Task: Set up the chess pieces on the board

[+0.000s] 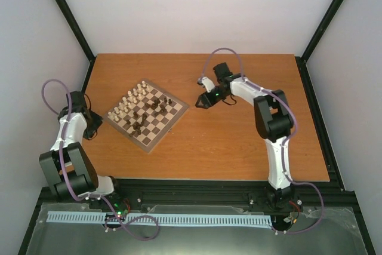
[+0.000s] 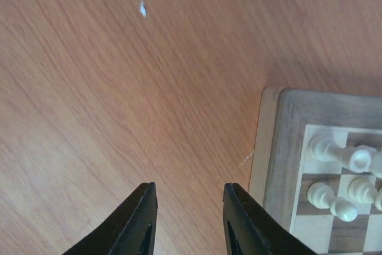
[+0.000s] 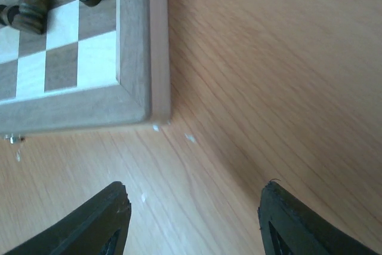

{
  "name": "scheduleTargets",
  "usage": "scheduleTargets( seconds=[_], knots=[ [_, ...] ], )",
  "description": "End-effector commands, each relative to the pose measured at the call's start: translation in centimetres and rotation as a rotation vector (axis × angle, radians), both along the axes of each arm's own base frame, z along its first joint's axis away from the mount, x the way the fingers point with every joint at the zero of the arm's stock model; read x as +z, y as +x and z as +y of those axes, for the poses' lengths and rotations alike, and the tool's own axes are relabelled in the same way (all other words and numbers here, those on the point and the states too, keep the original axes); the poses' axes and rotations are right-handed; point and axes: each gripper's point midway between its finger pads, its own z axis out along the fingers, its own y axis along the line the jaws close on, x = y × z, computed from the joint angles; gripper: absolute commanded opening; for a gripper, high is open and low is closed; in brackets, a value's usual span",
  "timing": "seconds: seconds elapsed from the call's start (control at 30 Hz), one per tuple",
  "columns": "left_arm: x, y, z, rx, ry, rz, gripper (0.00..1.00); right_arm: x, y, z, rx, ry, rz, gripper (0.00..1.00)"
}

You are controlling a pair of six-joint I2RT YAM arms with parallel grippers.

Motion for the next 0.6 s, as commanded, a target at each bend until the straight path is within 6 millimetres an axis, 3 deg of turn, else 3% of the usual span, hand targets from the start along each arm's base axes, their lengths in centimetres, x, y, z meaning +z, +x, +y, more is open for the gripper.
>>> scheduleTargets(
  seconds=[0.0,0.1,0.2,0.4,0.57],
  knots=[
    [-1.1,0.5,-1.4,0.035,-0.134,-0.042,0.39,-0.9,-0.2,4.1,0.037,0.039,0.074,0.60],
    [-2.0,0.2,-2.5,0.026,-0.199,-0.038,0.61,-1.7,0.8,5.9,0.030,0.058,0.110,0.60],
    [-2.2,0.1,-3.9,0.007,-0.261,-0.071,0.67,-2.1,1.7,7.2,0.021,0.085,0.154,0.59],
    [-2.1,-0.7,-4.8,-0.019,-0.269,-0.123,0.62,-3.1,1.7,8.4,0.033,0.078,0.166,0.57],
    [-2.8,-0.2,-6.3,-0.057,-0.340,-0.172,0.44,-3.7,1.1,8.7,0.044,0.069,0.179,0.54]
  ],
)
